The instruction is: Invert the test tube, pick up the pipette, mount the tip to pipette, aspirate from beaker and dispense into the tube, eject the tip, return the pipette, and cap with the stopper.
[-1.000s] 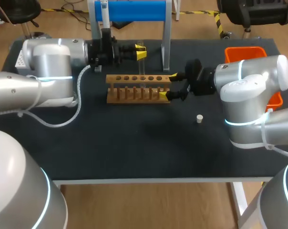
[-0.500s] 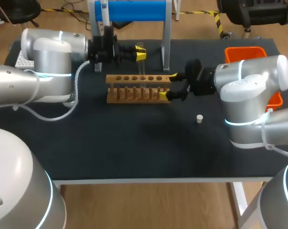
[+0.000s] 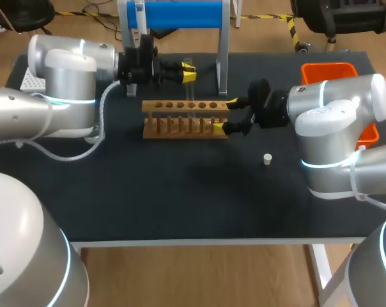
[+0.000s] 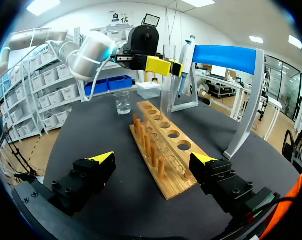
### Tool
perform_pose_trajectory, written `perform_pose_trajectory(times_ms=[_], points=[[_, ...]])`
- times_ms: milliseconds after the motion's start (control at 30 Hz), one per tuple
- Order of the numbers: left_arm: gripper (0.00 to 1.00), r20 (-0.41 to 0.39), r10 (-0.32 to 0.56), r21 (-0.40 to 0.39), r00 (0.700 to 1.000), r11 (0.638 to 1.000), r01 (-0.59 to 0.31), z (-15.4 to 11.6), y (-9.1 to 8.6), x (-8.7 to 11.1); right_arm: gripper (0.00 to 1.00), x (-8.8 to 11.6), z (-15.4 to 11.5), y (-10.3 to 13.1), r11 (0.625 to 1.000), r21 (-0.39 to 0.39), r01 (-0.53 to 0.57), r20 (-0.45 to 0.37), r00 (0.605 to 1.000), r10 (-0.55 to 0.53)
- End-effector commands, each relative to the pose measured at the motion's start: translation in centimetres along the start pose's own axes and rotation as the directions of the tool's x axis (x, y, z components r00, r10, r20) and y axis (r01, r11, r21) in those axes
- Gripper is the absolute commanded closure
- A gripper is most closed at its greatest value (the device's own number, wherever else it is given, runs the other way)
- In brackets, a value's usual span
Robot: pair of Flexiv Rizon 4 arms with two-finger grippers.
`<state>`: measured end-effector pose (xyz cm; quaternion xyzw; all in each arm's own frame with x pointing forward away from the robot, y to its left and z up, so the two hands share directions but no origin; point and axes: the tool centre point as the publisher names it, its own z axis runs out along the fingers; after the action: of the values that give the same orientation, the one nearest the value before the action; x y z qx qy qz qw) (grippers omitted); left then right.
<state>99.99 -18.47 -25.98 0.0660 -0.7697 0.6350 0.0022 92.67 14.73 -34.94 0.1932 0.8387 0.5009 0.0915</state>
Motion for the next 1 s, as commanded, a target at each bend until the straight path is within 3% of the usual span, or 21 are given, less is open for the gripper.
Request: perform_pose_trajectory(times_ms=[33, 1000], points=[[1.0, 0.0, 0.002, 0.004, 1.0, 1.0, -0.002, 0.1, 0.1, -0.1, 0.0, 0.0, 0.0, 0.0, 1.0, 0.0, 0.0, 0.0, 1.0, 0.0], [1.0, 0.009, 0.003, 0.024, 1.0, 1.0, -0.003, 0.1, 1.3, -0.1, 0.0, 0.0, 0.0, 0.0, 1.0, 0.0, 0.0, 0.0, 1.0, 0.0]])
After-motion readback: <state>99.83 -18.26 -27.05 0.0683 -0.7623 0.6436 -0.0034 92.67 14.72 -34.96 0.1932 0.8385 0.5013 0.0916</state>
